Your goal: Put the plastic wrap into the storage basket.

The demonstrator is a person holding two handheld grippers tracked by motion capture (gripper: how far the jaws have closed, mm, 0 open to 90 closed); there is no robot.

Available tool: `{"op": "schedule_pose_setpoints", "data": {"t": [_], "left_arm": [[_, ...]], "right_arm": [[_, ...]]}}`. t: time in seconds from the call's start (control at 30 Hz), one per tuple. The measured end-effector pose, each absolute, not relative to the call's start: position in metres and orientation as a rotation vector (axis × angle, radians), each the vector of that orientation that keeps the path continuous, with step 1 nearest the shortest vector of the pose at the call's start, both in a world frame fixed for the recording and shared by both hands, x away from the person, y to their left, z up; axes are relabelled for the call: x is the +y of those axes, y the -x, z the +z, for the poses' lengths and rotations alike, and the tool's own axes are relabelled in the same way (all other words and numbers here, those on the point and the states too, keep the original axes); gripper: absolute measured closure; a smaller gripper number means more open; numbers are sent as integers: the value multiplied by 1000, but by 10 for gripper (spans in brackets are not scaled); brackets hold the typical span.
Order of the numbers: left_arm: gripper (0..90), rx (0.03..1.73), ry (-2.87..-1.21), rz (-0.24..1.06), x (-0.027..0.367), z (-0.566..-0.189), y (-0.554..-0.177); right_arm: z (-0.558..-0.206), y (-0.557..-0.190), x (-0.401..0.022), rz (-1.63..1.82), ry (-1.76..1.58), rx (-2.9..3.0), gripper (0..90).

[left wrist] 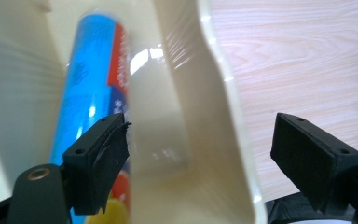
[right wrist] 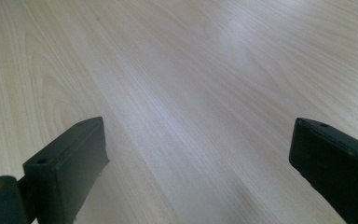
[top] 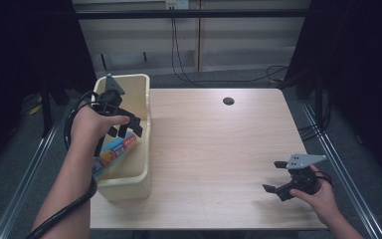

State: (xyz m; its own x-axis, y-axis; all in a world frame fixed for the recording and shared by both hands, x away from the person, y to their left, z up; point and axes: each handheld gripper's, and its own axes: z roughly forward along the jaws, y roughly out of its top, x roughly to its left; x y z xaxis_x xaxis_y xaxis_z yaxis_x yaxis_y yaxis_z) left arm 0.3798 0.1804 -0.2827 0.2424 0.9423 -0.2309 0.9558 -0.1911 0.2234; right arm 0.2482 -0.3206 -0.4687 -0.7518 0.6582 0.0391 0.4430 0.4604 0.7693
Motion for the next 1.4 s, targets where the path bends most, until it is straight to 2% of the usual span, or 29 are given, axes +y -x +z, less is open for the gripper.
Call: {"op": "schedule_pose_setpoints", "data": {"t": [1.4], "left_arm": [[148, 1465, -2299, -93, 78, -293, -387]], "right_arm": [[-468, -247, -322, 1175, -943, 2451, 38]]}}
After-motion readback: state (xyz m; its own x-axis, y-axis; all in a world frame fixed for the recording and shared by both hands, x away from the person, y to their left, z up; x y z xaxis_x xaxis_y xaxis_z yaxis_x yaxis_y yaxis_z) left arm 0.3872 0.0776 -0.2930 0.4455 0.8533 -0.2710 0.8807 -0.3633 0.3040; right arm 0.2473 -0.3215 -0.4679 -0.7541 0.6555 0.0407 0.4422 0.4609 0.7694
